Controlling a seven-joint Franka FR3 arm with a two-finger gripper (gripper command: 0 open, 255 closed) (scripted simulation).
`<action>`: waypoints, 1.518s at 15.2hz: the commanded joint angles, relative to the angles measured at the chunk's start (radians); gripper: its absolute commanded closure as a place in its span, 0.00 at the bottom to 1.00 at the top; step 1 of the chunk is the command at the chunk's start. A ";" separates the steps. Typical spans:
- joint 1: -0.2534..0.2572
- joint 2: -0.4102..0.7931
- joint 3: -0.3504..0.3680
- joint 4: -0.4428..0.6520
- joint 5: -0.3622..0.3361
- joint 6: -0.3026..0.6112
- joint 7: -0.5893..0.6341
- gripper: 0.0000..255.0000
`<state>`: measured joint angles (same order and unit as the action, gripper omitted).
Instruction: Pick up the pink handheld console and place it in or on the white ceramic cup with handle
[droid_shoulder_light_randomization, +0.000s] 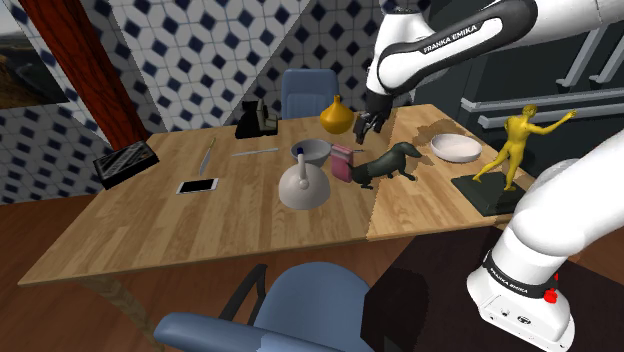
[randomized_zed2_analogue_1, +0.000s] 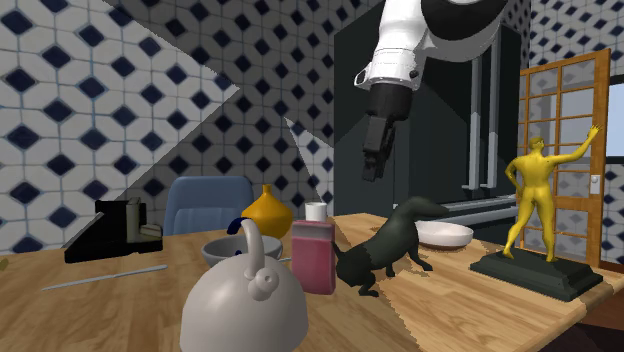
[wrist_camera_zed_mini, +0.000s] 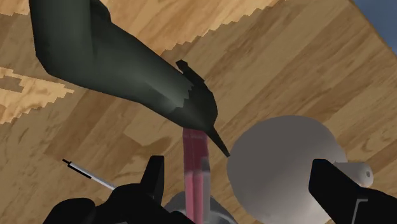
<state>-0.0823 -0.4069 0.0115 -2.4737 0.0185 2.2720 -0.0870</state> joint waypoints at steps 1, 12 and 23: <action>-0.003 0.062 -0.005 0.001 0.009 0.074 0.006 0.00; -0.011 0.370 -0.034 0.074 0.072 0.343 -0.017 0.00; -0.010 0.417 -0.032 0.076 0.080 0.388 -0.023 0.00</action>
<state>-0.0915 0.0090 -0.0197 -2.3944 0.0990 2.6605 -0.1104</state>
